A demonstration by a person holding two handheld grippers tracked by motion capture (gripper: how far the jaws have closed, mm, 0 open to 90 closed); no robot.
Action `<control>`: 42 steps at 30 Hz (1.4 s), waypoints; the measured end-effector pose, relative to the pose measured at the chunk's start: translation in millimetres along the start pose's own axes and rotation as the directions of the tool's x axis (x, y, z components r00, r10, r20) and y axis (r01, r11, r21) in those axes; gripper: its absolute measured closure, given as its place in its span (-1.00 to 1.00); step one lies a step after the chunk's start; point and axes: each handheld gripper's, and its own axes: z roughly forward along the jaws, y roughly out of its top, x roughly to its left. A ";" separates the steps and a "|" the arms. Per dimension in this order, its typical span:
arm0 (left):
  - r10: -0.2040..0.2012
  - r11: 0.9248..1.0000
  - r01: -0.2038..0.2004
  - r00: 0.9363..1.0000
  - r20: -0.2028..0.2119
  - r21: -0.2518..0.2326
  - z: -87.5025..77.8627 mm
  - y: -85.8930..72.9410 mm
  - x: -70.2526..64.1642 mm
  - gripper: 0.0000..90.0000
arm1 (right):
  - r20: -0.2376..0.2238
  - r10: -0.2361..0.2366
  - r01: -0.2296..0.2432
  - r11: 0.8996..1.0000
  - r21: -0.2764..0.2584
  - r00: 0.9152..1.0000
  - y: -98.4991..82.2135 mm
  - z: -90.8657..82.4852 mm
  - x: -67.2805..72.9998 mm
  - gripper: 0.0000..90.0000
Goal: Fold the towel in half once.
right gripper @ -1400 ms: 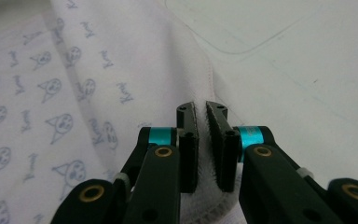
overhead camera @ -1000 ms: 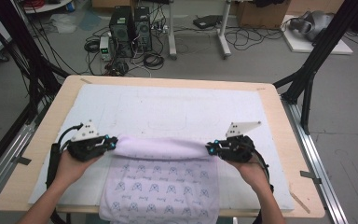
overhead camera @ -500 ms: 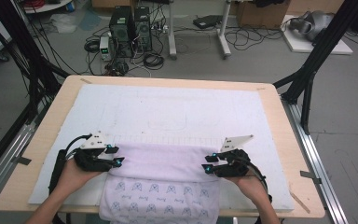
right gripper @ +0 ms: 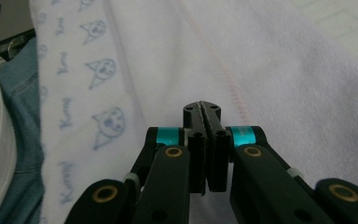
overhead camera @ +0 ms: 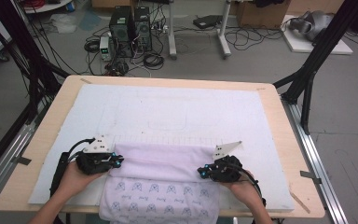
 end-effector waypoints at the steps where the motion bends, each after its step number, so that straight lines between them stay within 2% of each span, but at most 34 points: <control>1: 0.001 1.000 -0.001 1.000 -0.002 -0.005 -2.9 -0.9 -1.1 0.85 | -0.004 -0.007 0.007 1.000 -0.009 1.000 1.6 -2.0 2.4 0.99; 5: 0.001 1.000 -0.001 1.000 0.003 -0.013 -11.1 -7.7 -3.2 0.84 | 0.006 -0.032 0.032 0.999 -0.016 0.999 5.6 -10.3 8.8 0.97; 6: -0.009 1.000 0.009 1.000 0.011 -0.012 -11.2 -9.5 -2.9 0.82 | 0.018 -0.034 0.034 0.999 -0.010 0.999 5.3 -11.4 7.5 0.87; 7: -0.014 1.000 0.014 1.000 0.015 -0.008 -11.0 -10.6 -2.0 0.74 | 0.041 -0.025 0.026 1.000 -0.005 0.999 4.5 -12.1 4.6 0.76; 9: -0.032 0.999 0.032 0.999 0.016 -0.004 -8.4 -11.0 -0.7 0.49 | 0.074 0.002 -0.001 1.000 -0.011 0.997 2.3 -14.1 -3.3 0.67; 11: -0.034 0.999 0.034 0.999 0.023 -0.002 -5.0 -9.0 -0.5 0.45 | 0.099 0.022 -0.021 1.000 -0.015 0.995 1.4 -14.9 -10.9 0.61; 14: -0.037 0.999 0.037 0.999 0.035 0.016 2.8 -5.2 0.9 0.43 | 0.101 0.039 -0.039 0.999 -0.007 0.994 2.8 -12.9 -21.5 0.47; 17: -0.045 0.997 0.042 0.998 0.046 0.057 12.2 -4.6 3.0 0.44 | 0.046 0.065 -0.063 0.998 -0.030 0.997 7.2 -11.0 -28.0 0.25; 19: -0.034 0.997 0.030 0.998 0.053 0.076 15.4 -4.9 1.7 0.56 | 0.055 0.056 -0.054 0.998 -0.039 0.997 10.3 -12.8 -26.9 0.21; 20: -0.031 0.997 0.027 0.998 0.055 0.076 16.3 -4.9 0.9 0.58 | 0.050 0.052 -0.050 0.997 -0.055 0.997 12.4 -15.5 -27.2 0.21; 23: -0.020 0.997 0.015 0.998 0.063 0.080 17.4 -4.4 0.0 0.70 | 0.073 0.051 -0.046 0.996 -0.073 0.996 17.5 -21.3 -30.0 0.27; 25: -0.013 0.997 0.008 0.998 0.067 0.078 17.6 -4.4 -1.0 0.77 | 0.085 0.059 -0.054 0.997 -0.059 0.995 21.7 -20.0 -32.7 0.31; 27: -0.001 0.997 -0.004 0.998 0.065 0.077 17.0 -4.1 -1.9 0.85 | 0.087 0.051 -0.048 0.998 -0.031 0.995 24.0 -13.8 -34.6 0.31; 30: 0.000 0.998 -0.004 0.998 0.062 0.067 15.4 -4.1 -2.2 0.88 | 0.056 0.039 -0.043 0.997 0.058 0.998 22.1 -0.6 -32.5 0.34; 31: 0.001 0.998 -0.005 0.998 0.060 0.066 14.7 -4.0 -2.0 0.89 | 0.044 0.035 -0.039 0.996 0.075 0.998 20.4 2.0 -30.8 0.44; 34: 0.002 0.999 -0.005 0.999 0.053 0.050 11.8 -3.3 -3.5 0.89 | 0.023 0.021 -0.023 0.994 0.109 1.000 15.0 4.9 -23.3 0.91; 35: 0.005 0.999 -0.007 0.999 0.046 0.044 9.9 -2.9 -4.5 0.89 | 0.026 0.010 -0.013 0.994 0.112 1.000 13.7 4.5 -20.1 0.92; 40: 0.017 1.000 -0.016 0.999 0.028 -0.014 -4.3 -2.2 -12.4 0.90 | 0.041 -0.022 0.020 0.999 0.041 0.999 9.7 -11.8 -2.9 0.93; 42: 0.025 0.999 -0.024 0.999 0.038 -0.034 -12.5 -3.0 -18.5 0.90 | 0.030 -0.028 0.027 0.999 0.016 0.999 6.7 -19.8 6.4 0.93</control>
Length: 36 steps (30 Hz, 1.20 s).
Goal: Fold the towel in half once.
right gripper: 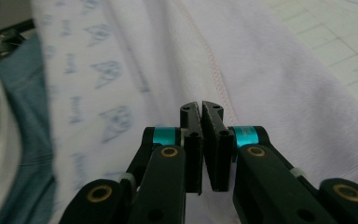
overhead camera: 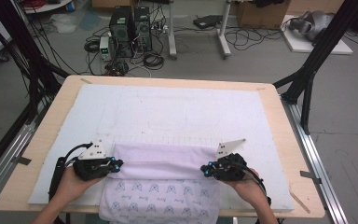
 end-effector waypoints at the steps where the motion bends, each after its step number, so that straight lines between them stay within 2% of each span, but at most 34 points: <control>1: 0.012 1.000 -0.012 1.000 0.014 -0.007 -4.7 -0.5 -5.1 0.90 | -0.016 -0.007 0.007 1.000 -0.012 1.000 -2.7 -5.8 9.5 0.93; 3: 0.037 0.999 -0.035 0.998 0.056 -0.035 -13.9 -3.0 -15.6 0.84 | -0.087 -0.027 0.024 0.999 -0.036 0.996 -9.0 -14.2 24.7 0.78; 4: 0.037 0.999 -0.035 0.997 0.067 -0.035 -17.3 -3.4 -19.3 0.67 | -0.125 -0.023 0.017 0.999 -0.049 0.992 -11.9 -18.4 30.4 0.71; 5: 0.031 0.999 -0.029 0.997 0.070 -0.037 -18.6 -3.6 -22.0 0.45 | -0.131 -0.032 0.024 0.998 -0.064 0.991 -14.0 -21.9 34.1 0.66; 8: 0.031 0.999 -0.030 0.997 0.064 -0.018 -18.9 -2.4 -22.2 0.35 | -0.085 -0.022 0.015 0.997 -0.081 0.996 -13.7 -26.9 31.3 0.58; 12: 0.017 1.000 -0.017 0.999 0.033 -0.014 -12.8 0.0 -13.9 0.35 | -0.015 -0.008 0.007 0.999 -0.052 1.000 -7.4 -16.0 15.2 0.52; 15: 0.006 1.000 -0.006 1.000 0.016 0.001 -4.5 0.1 -4.5 0.35 | 0.006 -0.003 0.003 1.000 -0.025 1.000 -5.4 -4.6 3.4 0.37; 19: -0.019 1.000 0.019 1.000 0.017 0.016 6.4 -3.5 1.9 0.36 | 0.016 0.036 -0.036 0.999 -0.017 0.999 -10.0 0.2 -5.6 0.39; 22: -0.028 0.999 0.027 1.000 0.012 0.026 10.0 -6.6 2.2 0.36 | -0.011 0.049 -0.049 0.999 0.012 0.999 -15.3 2.1 -3.9 0.51; 24: -0.023 0.999 0.023 1.000 0.010 0.035 9.2 -8.3 2.4 0.36 | -0.071 0.037 -0.035 0.999 0.032 0.997 -18.3 3.5 1.5 0.53; 26: -0.025 0.999 0.025 1.000 0.004 0.032 7.7 -9.8 2.5 0.36 | -0.119 0.025 -0.018 0.998 0.060 0.993 -20.6 3.8 12.2 0.55; 28: -0.028 0.999 0.028 1.000 -0.006 0.031 5.7 -10.0 3.1 0.36 | -0.133 -0.001 0.009 0.998 0.059 0.991 -22.4 2.7 23.3 0.54; 30: -0.030 0.999 0.031 0.999 -0.021 0.027 4.1 -7.9 5.7 0.33 | -0.122 -0.018 0.023 0.999 0.044 0.992 -21.5 -2.0 30.1 0.51; 31: -0.033 0.999 0.034 0.999 -0.028 0.025 3.5 -5.9 7.7 0.31 | -0.097 -0.022 0.025 0.999 0.032 0.995 -20.2 -5.1 30.1 0.51; 34: -0.044 0.999 0.045 0.997 -0.055 0.013 3.1 1.4 14.0 0.26 | -0.023 -0.015 0.015 1.000 0.002 1.000 -14.3 -13.2 20.1 0.47; 36: -0.056 0.998 0.057 0.995 -0.087 0.015 4.5 5.9 20.6 0.19 | 0.031 -0.011 0.011 1.000 -0.001 0.999 -9.6 -14.9 9.6 0.41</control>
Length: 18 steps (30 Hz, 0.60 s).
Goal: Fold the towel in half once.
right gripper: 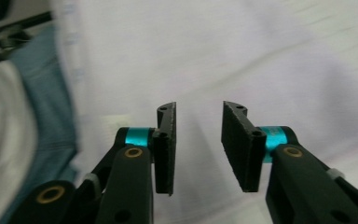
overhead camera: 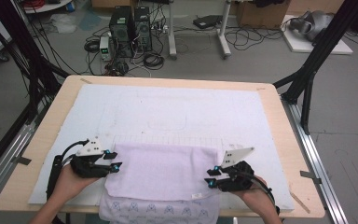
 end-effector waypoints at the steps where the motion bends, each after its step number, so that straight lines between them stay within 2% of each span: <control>1: -0.006 1.000 0.007 1.000 -0.017 0.002 1.8 2.0 3.6 0.17 | 0.029 -0.002 0.002 1.000 0.002 1.000 2.1 0.6 -6.3 0.39; 4: -0.043 0.999 0.043 0.997 -0.060 0.005 9.4 4.1 15.8 0.11 | 0.092 0.018 -0.018 1.000 -0.005 0.996 8.1 4.5 -26.5 0.29; 7: -0.062 0.997 0.065 0.993 -0.099 0.030 18.5 2.3 27.5 0.04 | 0.138 0.045 -0.044 0.999 -0.011 0.989 10.9 10.5 -44.7 0.18; 11: -0.112 0.992 0.116 0.990 -0.090 0.041 29.0 -0.3 42.2 0.01 | 0.176 0.051 -0.051 0.999 -0.005 0.983 11.0 19.0 -61.3 0.09; 13: -0.137 0.989 0.141 0.988 -0.077 0.045 34.4 -1.3 46.8 0.00 | 0.167 0.070 -0.069 0.998 -0.012 0.984 9.5 22.1 -68.4 0.07; 16: -0.148 0.986 0.151 0.988 -0.055 0.071 41.7 -3.0 50.3 0.03 | 0.166 0.084 -0.082 0.996 -0.016 0.983 7.3 26.1 -77.2 0.04; 18: -0.141 0.987 0.145 0.989 -0.053 0.064 43.1 -3.1 50.4 0.10 | 0.158 0.099 -0.101 0.995 0.005 0.982 5.1 31.0 -82.0 0.02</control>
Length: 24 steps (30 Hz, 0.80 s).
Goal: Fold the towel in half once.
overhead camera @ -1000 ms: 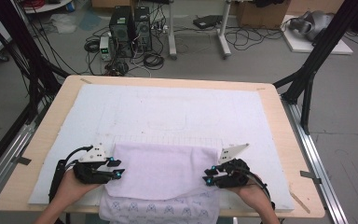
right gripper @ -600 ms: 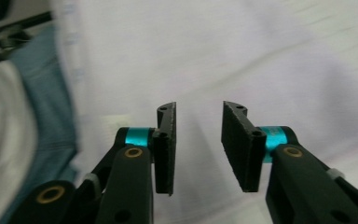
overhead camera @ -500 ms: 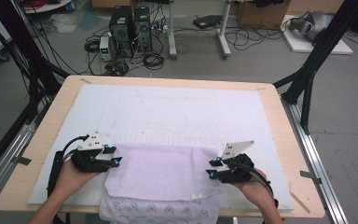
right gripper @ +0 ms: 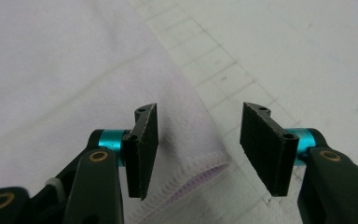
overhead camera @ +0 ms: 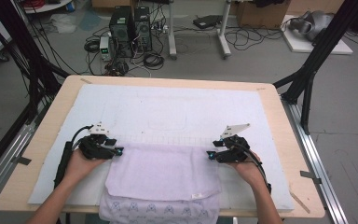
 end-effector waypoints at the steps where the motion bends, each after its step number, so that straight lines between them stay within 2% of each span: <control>1: 0.002 1.000 -0.002 1.000 0.030 -0.005 -0.2 0.0 0.7 0.25 | -0.010 0.008 -0.008 1.000 0.012 1.000 -0.7 3.0 -1.4 0.04; 2: 0.011 1.000 -0.010 0.999 0.036 -0.005 0.2 0.2 0.2 0.47 | -0.024 0.012 -0.012 1.000 0.019 1.000 -1.0 5.8 -2.4 0.14; 3: 0.016 1.000 -0.016 0.999 0.041 -0.007 0.2 0.8 -0.6 0.54 | -0.044 0.010 -0.009 1.000 0.027 0.999 -0.7 8.2 -2.8 0.32; 4: 0.023 1.000 -0.023 0.999 0.046 -0.008 -0.1 1.9 -0.9 0.72 | -0.068 0.008 -0.006 0.999 0.034 0.998 -0.5 10.3 -1.9 0.51; 5: 0.025 1.000 -0.024 0.998 0.052 -0.005 -0.1 3.1 -0.6 0.81 | -0.090 0.009 -0.006 1.000 0.028 0.996 0.2 10.7 -1.4 0.88; 6: 0.025 1.000 -0.025 0.998 0.054 0.005 0.6 5.7 0.8 0.84 | -0.116 -0.002 0.004 1.000 0.020 0.993 0.8 10.6 -1.6 0.89; 7: 0.024 1.000 -0.025 0.998 0.050 0.008 1.2 8.1 2.0 0.87 | -0.114 -0.015 0.018 1.000 0.022 0.993 2.3 11.3 -2.1 0.90; 8: 0.028 0.999 -0.029 0.999 0.043 0.016 2.1 11.5 3.2 0.88 | -0.116 -0.004 0.007 1.000 0.028 0.993 3.5 12.0 -4.3 0.90; 10: 0.031 1.000 -0.031 0.999 0.024 0.006 2.9 19.5 6.0 0.90 | -0.087 0.008 -0.006 1.000 0.029 0.996 7.6 9.7 -9.4 0.91; 11: 0.024 1.000 -0.024 1.000 0.015 -0.012 2.5 23.9 9.0 0.90 | -0.075 0.017 -0.016 1.000 0.011 0.997 10.4 7.0 -13.3 0.91; 13: 0.020 1.000 -0.020 1.000 -0.014 -0.017 1.9 36.4 16.6 0.91 | -0.043 0.029 -0.030 1.000 -0.008 0.999 18.4 1.7 -20.8 0.91; 16: 0.016 0.999 -0.018 0.998 -0.052 -0.041 -1.9 62.0 27.4 0.91 | 0.015 0.029 -0.029 1.000 -0.013 0.999 36.8 -5.9 -34.2 0.91; 18: 0.031 0.998 -0.035 0.996 -0.081 -0.055 -5.7 81.1 31.5 0.91 | 0.045 0.032 -0.031 0.999 -0.029 0.998 51.3 -12.8 -43.2 0.91; 21: 0.053 0.995 -0.063 0.991 -0.124 -0.079 -14.2 110.8 37.3 0.91 | 0.091 0.010 -0.008 1.000 -0.027 0.996 74.1 -22.7 -54.9 0.91; 24: 0.040 0.991 -0.058 0.989 -0.144 -0.124 -25.9 136.7 48.7 0.91 | 0.125 0.010 -0.004 0.999 -0.050 0.992 96.0 -36.4 -66.5 0.91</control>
